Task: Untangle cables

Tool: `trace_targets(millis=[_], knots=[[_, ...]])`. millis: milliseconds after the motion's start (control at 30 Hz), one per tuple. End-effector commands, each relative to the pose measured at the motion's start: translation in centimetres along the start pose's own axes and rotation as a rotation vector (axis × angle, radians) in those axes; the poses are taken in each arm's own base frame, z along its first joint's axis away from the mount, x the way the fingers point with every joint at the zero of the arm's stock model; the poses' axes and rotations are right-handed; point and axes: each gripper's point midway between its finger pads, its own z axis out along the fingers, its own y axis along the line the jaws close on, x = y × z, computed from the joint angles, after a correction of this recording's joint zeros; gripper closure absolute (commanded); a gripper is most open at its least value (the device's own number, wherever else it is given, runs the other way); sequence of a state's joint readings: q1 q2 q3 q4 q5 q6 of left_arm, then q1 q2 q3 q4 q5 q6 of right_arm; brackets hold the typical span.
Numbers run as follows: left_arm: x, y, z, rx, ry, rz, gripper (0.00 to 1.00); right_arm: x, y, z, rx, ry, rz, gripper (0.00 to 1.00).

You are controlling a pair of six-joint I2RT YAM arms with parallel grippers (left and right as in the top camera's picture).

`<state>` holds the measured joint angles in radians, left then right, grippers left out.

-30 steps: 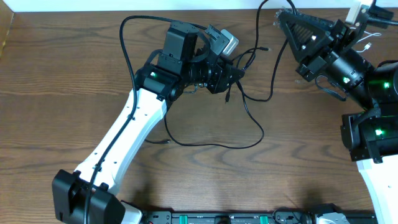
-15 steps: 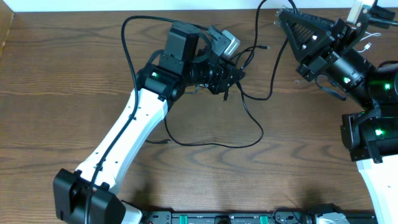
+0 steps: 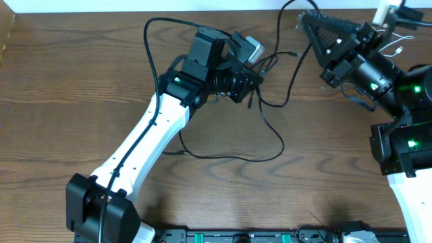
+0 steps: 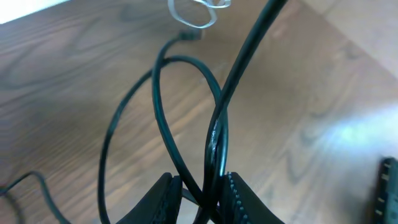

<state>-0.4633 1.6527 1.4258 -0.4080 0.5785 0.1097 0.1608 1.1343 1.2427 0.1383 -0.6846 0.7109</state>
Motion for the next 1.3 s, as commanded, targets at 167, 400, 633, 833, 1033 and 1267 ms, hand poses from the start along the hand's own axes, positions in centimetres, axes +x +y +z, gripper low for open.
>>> trace_targets(millis=[167, 400, 633, 833, 1033, 1267], knots=[[-4.3, 3.6, -7.3, -0.174, -0.159, 0.018, 0.75, 3.9, -8.4, -2.1, 0.415, 0.119, 0.001, 0.99], [-4.9, 3.0, -8.9, -0.172, -0.188, 0.027, 0.75, 4.9, -9.6, -1.6, 0.452, 0.145, -0.012, 0.99], [-4.4, 0.1, -7.1, 0.020, -0.169, 0.038, 0.56, 1.2, -5.8, 0.3, 0.293, -0.004, -0.039, 0.99], [-3.9, -1.2, -5.5, 0.061, -0.140, 0.049, 0.46, -0.4, -3.6, 0.8, 0.193, -0.062, -0.043, 0.99], [-3.4, -1.0, -4.4, 0.069, -0.116, 0.041, 0.46, -1.3, -1.7, 1.0, 0.104, -0.087, -0.033, 0.99], [-2.4, -1.1, -2.4, 0.091, -0.077, 0.031, 0.46, -2.8, 0.8, 0.9, -0.006, -0.138, -0.026, 0.99]])
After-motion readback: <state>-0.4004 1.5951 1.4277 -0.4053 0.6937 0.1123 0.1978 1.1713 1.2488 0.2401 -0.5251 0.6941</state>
